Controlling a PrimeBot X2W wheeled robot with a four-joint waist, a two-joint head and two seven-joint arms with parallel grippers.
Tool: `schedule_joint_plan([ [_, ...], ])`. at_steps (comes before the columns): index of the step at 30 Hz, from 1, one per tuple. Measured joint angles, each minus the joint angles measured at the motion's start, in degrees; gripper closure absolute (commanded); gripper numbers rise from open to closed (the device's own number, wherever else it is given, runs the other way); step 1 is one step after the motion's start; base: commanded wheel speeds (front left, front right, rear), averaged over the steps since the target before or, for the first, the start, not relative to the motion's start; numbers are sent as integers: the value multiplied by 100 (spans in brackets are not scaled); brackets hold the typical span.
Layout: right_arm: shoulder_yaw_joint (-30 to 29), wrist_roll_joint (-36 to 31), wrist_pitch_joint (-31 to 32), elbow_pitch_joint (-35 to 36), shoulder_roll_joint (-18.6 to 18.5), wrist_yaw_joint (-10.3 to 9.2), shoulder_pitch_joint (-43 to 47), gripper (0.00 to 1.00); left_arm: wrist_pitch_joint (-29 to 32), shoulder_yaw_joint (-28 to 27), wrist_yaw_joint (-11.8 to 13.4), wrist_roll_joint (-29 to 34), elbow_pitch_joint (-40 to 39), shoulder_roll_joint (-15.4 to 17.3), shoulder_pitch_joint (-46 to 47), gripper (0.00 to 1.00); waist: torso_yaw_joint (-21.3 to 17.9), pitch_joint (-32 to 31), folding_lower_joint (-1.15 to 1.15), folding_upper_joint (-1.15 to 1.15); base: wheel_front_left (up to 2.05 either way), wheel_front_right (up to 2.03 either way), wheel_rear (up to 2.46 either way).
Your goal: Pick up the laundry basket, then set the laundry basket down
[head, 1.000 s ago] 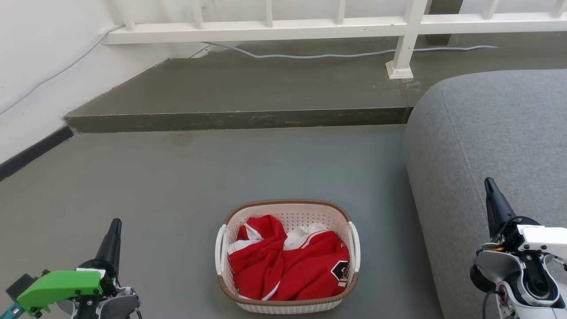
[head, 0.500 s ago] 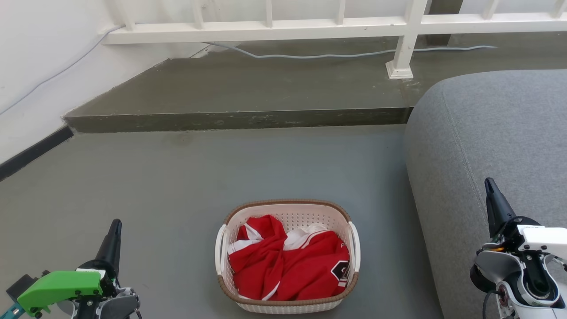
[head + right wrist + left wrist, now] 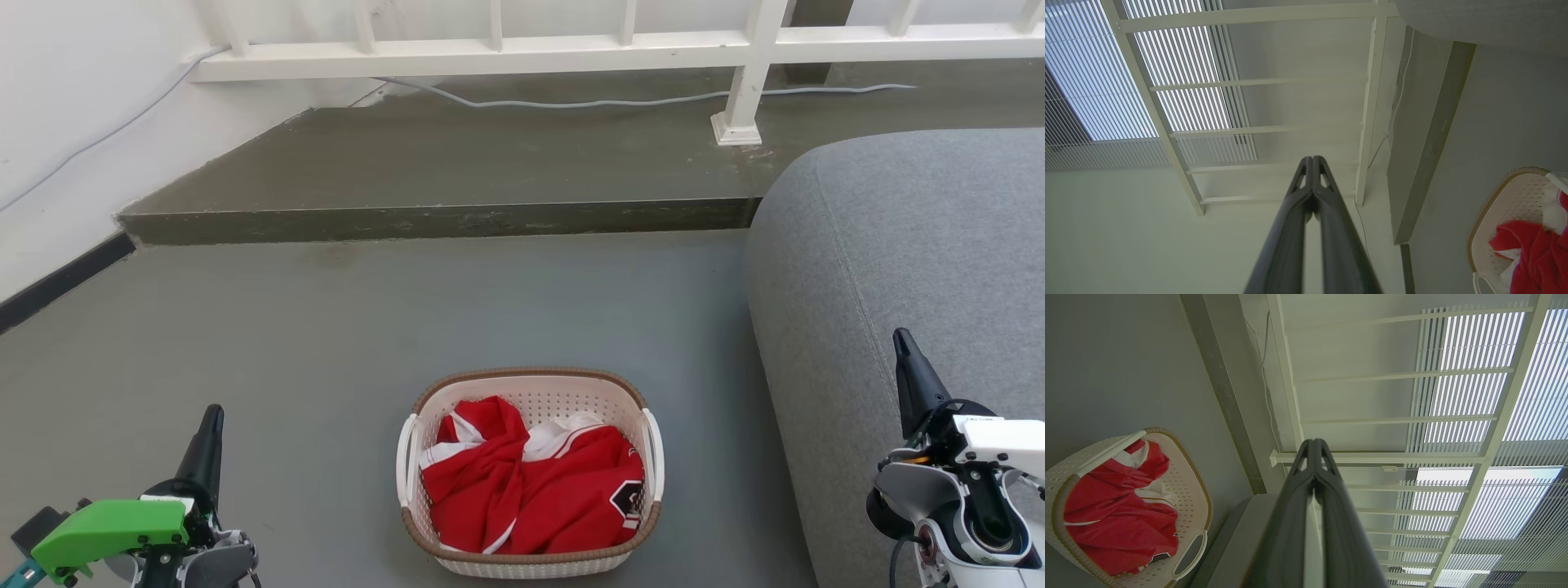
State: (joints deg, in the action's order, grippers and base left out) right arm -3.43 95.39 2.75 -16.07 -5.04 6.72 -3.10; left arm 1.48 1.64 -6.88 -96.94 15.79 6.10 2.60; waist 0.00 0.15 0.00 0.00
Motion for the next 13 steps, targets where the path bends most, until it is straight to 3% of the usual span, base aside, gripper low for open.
schedule_joint_plan([
  [13,-4,0,8,-3,1,0,-1,100,1,-9,0,0,7,-1,3,100,0,0,0,0,0,0,0],
])
